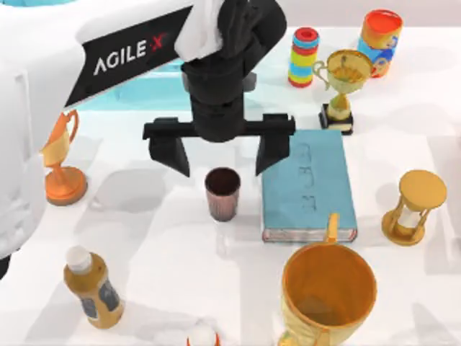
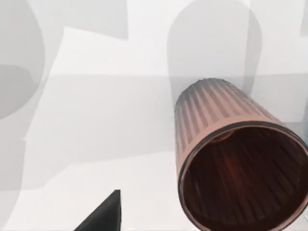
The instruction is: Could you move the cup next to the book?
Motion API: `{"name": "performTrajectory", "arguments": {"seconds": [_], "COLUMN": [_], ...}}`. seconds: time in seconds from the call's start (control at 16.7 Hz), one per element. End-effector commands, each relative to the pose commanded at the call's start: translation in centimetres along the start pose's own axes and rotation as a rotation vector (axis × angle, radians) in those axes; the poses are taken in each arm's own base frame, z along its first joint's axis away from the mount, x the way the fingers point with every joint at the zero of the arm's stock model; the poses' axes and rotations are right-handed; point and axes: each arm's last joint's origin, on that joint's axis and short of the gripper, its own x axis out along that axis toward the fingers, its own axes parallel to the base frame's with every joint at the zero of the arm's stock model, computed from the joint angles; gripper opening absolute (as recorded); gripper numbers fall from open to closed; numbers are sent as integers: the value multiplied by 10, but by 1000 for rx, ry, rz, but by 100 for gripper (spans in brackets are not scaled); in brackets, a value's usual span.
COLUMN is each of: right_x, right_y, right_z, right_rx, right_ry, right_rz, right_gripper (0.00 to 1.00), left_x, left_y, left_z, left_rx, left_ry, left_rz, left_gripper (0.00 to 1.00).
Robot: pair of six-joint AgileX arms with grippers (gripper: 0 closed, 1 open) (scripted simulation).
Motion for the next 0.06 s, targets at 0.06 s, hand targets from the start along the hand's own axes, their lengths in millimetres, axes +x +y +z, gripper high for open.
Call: {"name": "performTrajectory", "arguments": {"seconds": [0.06], "right_x": [0], "right_y": [0], "right_z": [0], "right_rx": [0], "right_ry": [0], "right_rz": [0], "right_gripper": [100], "left_x": [0], "left_y": [0], "left_z": [0], "left_rx": [0], "left_ry": [0], "left_rz": [0], "left_gripper": [100]}}
